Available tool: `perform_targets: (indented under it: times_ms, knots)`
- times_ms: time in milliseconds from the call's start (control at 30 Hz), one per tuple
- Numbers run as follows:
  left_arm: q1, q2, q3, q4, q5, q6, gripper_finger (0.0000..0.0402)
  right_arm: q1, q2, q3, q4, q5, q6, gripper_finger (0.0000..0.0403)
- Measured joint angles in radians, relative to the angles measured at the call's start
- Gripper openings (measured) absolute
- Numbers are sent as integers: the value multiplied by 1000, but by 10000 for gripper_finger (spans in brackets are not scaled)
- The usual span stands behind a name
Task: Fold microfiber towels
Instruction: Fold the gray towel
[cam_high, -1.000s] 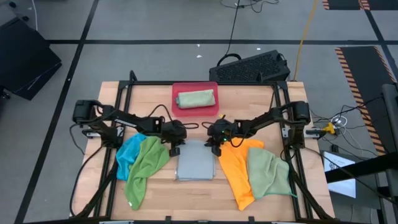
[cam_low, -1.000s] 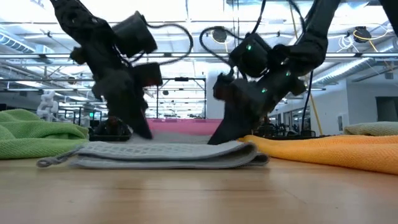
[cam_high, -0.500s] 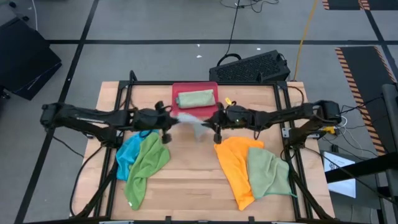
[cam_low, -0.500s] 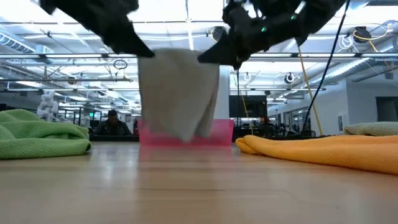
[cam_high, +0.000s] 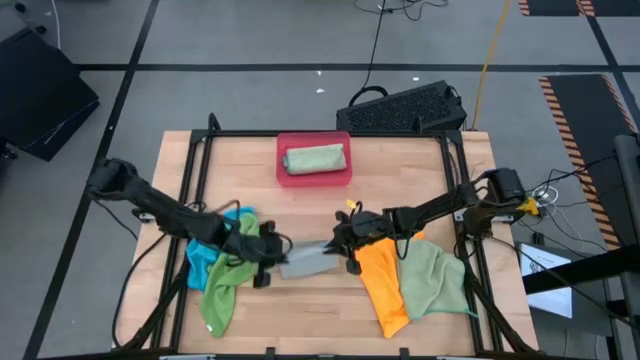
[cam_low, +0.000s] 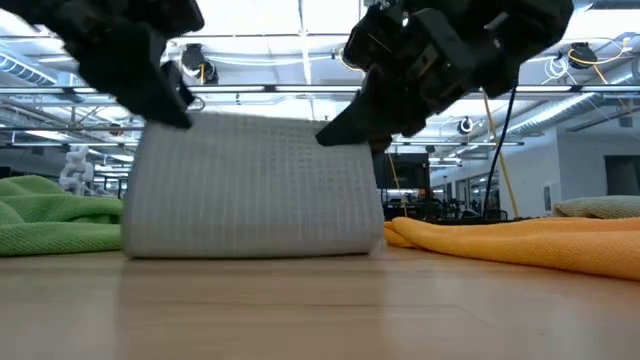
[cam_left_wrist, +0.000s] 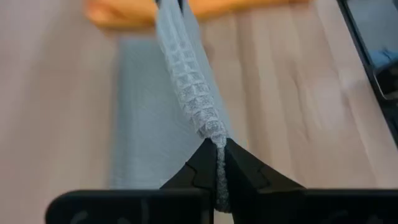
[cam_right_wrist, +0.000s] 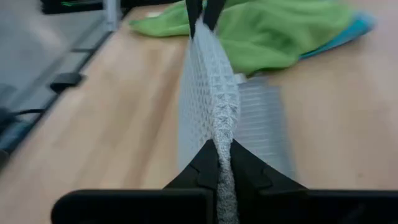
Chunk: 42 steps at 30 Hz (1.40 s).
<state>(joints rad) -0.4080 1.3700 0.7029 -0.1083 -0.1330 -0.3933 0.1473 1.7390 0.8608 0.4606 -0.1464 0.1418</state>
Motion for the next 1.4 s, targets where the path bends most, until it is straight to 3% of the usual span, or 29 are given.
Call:
perform_targets:
  times_ms: [167, 467, 633, 767, 867, 1033, 1200, 1400]
  knots:
    - [-41, 85, 0, 81, 46, -36, 9, 14, 59, 1, 91, -78, 78, 11]
    - [8, 92, -1, -68, -106, -89, 28, -51, 76, 2, 99, 34, 0, 11]
    - [62, 92, -1, -97, -133, -77, 17, -94, 76, 2, 81, 45, -50, 16]
    - [96, 97, -1, -105, -128, -62, 12, -117, 76, 2, 83, 46, -53, 34]
    - [113, 104, -1, -134, -98, -73, 31, -129, 76, 2, 79, 46, -52, 55]
    - [119, 103, -1, -216, -68, -168, 68, -143, 76, 2, 90, 54, -56, 95]
    - [116, 103, -1, -282, -66, -259, 75, -150, 67, 2, 89, 98, -86, 128]
    - [117, 103, -1, -290, -34, -324, 80, -146, 74, 1, 61, 87, -140, 133]
